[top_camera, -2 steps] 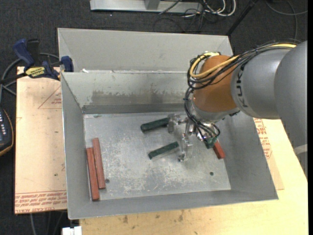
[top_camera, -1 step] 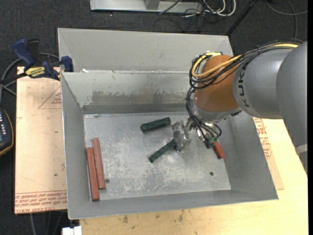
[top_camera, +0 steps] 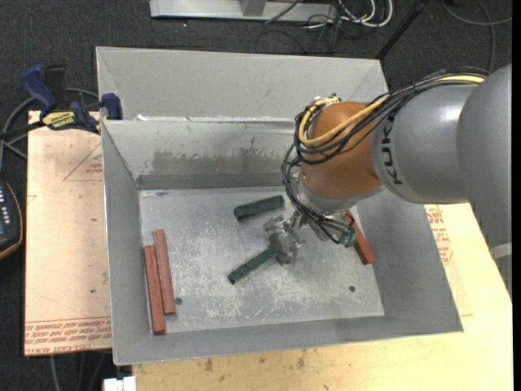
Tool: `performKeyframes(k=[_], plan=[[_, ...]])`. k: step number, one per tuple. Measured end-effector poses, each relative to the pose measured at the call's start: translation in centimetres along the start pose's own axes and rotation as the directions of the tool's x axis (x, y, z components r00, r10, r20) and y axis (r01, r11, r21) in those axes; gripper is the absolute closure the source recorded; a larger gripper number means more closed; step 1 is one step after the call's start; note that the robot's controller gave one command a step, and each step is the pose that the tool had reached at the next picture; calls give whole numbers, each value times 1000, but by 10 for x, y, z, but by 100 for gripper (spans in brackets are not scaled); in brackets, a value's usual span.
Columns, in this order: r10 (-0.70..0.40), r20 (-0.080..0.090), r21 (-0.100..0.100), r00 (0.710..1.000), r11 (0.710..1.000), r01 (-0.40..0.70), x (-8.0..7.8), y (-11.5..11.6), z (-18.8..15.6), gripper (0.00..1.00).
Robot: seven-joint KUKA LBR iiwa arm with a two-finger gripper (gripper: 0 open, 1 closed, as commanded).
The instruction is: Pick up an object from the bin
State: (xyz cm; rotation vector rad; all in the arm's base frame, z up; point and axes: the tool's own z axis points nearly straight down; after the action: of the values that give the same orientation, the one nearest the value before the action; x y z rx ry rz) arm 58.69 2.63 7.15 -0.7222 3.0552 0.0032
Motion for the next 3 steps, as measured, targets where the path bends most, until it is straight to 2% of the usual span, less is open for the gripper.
performKeyframes(k=[1,2,3], plan=[[0,0,1,1000,1000,0,0,-1,0,0],[-11,-2,-4,1000,1000,11,-5,68,0,0],[-5,-1,1,1000,1000,5,-5,63,-1,100]])
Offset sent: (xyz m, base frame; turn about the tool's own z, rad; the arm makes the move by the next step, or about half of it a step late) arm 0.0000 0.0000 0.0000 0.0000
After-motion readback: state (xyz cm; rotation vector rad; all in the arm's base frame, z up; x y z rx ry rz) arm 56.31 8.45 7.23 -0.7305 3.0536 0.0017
